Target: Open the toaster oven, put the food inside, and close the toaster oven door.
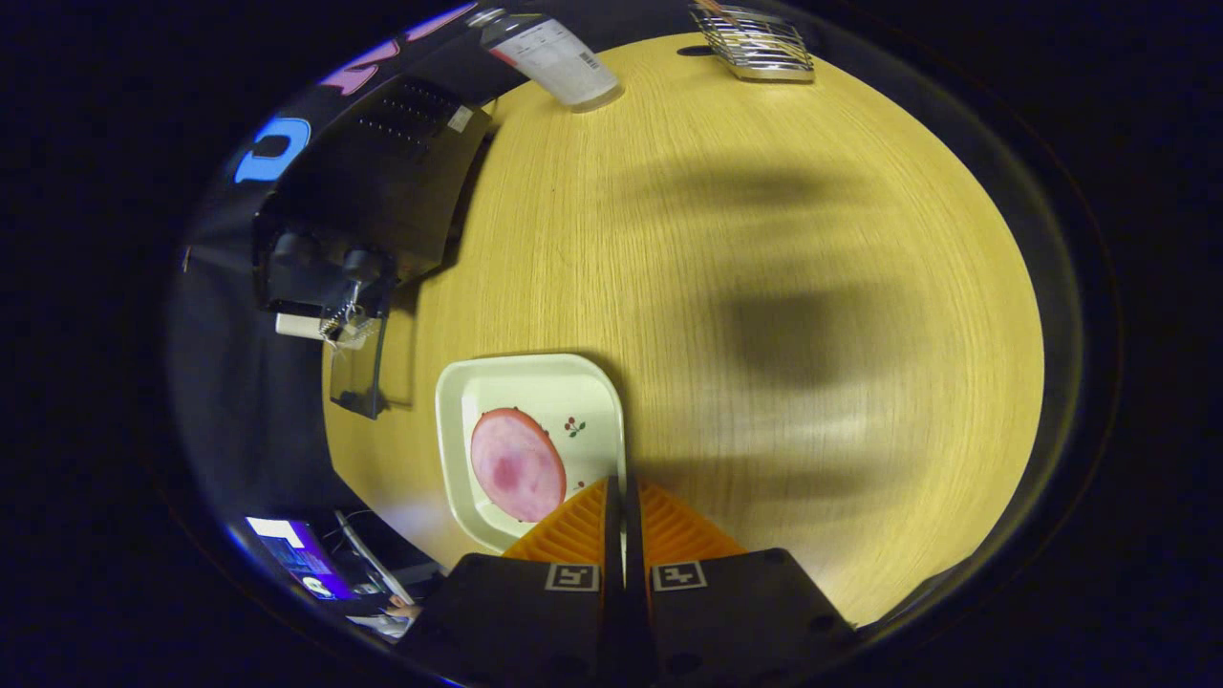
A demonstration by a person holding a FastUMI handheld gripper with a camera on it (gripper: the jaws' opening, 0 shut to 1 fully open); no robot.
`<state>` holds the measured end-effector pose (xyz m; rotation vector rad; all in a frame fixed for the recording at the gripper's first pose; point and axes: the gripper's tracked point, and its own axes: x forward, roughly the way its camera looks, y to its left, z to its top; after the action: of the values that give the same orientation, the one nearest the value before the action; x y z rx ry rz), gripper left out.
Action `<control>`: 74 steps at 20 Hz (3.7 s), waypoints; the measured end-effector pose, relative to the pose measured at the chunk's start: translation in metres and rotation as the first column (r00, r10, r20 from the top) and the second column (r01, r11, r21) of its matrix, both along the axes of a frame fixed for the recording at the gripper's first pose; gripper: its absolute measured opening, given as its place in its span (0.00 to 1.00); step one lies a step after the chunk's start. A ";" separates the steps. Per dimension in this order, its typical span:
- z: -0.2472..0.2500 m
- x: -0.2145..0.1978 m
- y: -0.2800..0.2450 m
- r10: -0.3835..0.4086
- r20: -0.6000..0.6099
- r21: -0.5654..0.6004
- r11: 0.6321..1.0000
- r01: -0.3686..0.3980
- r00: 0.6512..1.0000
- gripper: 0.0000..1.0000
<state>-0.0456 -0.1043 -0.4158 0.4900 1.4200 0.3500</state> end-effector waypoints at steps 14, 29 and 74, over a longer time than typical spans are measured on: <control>0.073 -0.040 0.073 -0.357 -0.001 0.248 0.905 0.347 0.934 0.05; 0.120 -0.015 0.265 -0.691 -0.043 0.208 0.700 0.683 0.722 0.06; 0.145 0.046 0.299 -0.458 0.483 0.071 0.870 0.488 0.746 0.99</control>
<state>0.0003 0.1952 -0.2709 0.6431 0.7680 0.0047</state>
